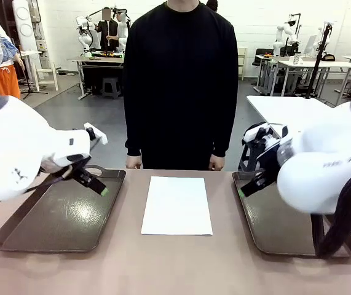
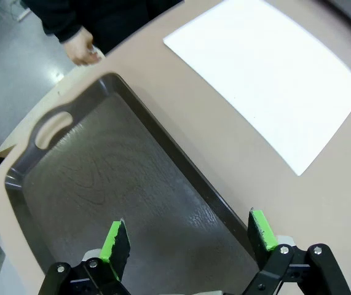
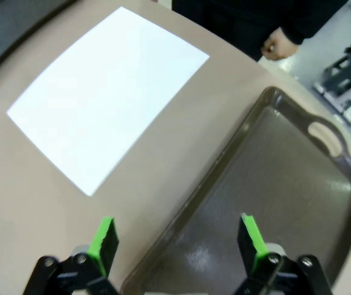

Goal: Sort the A4 documents.
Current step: Receive the A4 Paper.

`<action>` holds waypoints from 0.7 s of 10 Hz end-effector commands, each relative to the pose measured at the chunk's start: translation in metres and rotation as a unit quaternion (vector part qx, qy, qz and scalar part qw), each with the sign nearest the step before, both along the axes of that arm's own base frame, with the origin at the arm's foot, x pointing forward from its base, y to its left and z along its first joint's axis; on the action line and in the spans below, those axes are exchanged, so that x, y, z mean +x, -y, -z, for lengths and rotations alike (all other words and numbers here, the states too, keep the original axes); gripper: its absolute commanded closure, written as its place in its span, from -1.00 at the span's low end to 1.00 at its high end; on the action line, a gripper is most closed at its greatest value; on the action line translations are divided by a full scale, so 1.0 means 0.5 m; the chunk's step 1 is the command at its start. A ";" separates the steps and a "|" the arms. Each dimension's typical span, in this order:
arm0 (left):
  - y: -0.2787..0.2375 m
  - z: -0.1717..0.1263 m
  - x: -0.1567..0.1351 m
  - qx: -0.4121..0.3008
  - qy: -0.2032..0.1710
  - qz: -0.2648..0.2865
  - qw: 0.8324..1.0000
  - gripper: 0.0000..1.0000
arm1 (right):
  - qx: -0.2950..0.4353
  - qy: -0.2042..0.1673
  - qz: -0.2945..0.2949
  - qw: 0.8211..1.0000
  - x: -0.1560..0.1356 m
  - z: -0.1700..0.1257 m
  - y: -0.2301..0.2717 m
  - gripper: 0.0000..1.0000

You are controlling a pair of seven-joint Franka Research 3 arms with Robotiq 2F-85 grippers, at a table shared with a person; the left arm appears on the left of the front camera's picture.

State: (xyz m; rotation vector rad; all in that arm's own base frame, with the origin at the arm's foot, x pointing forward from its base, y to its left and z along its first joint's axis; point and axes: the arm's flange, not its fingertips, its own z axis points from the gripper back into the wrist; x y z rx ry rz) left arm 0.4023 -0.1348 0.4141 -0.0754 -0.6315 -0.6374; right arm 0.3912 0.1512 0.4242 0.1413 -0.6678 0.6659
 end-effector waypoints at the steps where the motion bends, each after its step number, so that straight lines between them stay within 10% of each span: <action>1: -0.090 -0.045 -0.072 -0.038 0.014 0.024 0.999 -1.00 | 0.064 0.001 -0.026 0.998 -0.050 -0.029 0.139 -1.00; 7: -0.220 -0.154 -0.146 -0.147 0.010 0.071 0.987 -1.00 | 0.220 0.034 -0.067 0.973 -0.086 -0.102 0.305 -1.00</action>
